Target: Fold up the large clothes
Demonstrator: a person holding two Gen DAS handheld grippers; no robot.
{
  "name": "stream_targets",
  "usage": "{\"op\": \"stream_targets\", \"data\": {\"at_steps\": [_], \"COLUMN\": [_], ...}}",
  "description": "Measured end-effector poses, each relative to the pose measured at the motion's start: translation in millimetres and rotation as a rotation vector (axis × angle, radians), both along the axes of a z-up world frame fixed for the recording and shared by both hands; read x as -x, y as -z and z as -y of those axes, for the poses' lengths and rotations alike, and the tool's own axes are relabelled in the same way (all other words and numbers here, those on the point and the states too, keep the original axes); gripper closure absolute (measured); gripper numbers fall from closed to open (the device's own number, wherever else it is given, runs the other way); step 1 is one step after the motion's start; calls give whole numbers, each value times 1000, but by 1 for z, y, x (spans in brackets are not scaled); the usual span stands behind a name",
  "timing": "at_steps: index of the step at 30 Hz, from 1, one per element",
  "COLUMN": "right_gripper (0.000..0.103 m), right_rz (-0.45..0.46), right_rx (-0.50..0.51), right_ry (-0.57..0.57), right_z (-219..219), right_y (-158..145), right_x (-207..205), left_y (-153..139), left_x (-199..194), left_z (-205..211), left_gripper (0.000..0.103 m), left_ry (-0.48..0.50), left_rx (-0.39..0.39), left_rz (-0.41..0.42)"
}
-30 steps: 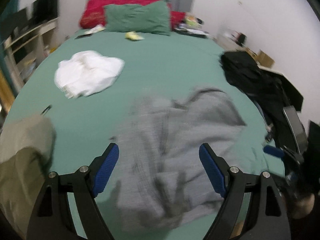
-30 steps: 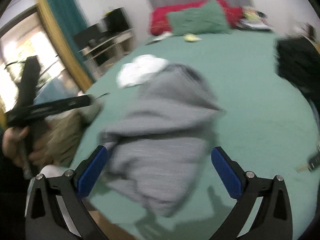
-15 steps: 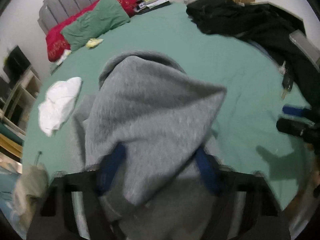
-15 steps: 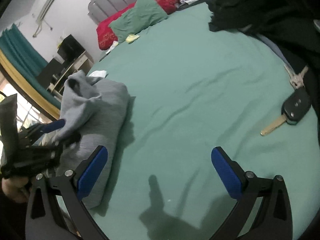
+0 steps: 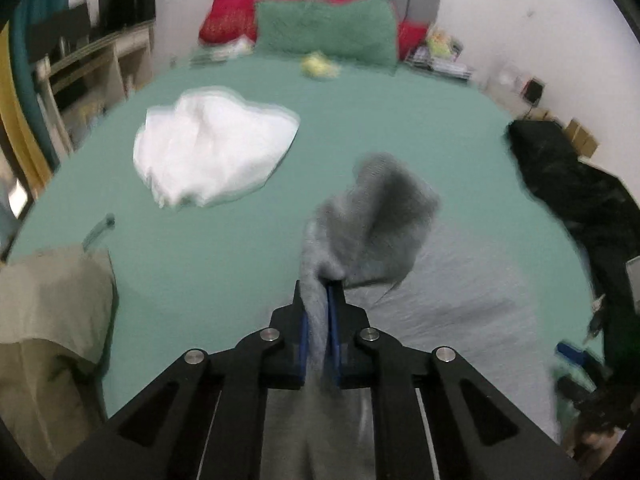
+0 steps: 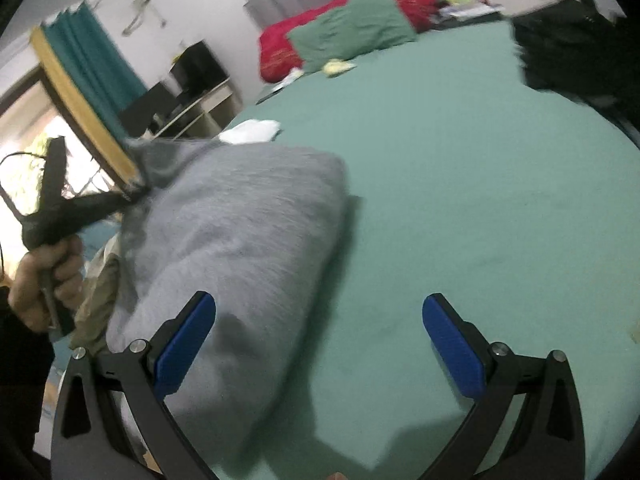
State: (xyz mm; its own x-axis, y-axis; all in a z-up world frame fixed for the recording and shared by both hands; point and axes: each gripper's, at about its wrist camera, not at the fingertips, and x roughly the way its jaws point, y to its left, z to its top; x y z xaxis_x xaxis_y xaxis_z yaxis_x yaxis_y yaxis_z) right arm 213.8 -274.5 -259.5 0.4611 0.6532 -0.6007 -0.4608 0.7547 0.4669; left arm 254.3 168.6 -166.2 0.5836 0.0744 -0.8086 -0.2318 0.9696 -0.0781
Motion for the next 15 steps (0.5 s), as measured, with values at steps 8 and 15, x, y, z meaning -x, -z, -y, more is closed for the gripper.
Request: {"op": "stream_targets", "data": {"at_steps": [8,15], "right_gripper": [0,0], "right_rz": [-108,-206], "right_rx": [7,-13], "right_ry": [-44,3], "right_z": [-51,-32], "right_y": [26,18], "right_x": [-20,-4], "left_y": [28,66], "left_x": [61,92], "left_z": [-7,44], "left_gripper": [39,71], "left_ry": [34,277], "left_rx": [180,162], "left_rz": [-9,-89]}}
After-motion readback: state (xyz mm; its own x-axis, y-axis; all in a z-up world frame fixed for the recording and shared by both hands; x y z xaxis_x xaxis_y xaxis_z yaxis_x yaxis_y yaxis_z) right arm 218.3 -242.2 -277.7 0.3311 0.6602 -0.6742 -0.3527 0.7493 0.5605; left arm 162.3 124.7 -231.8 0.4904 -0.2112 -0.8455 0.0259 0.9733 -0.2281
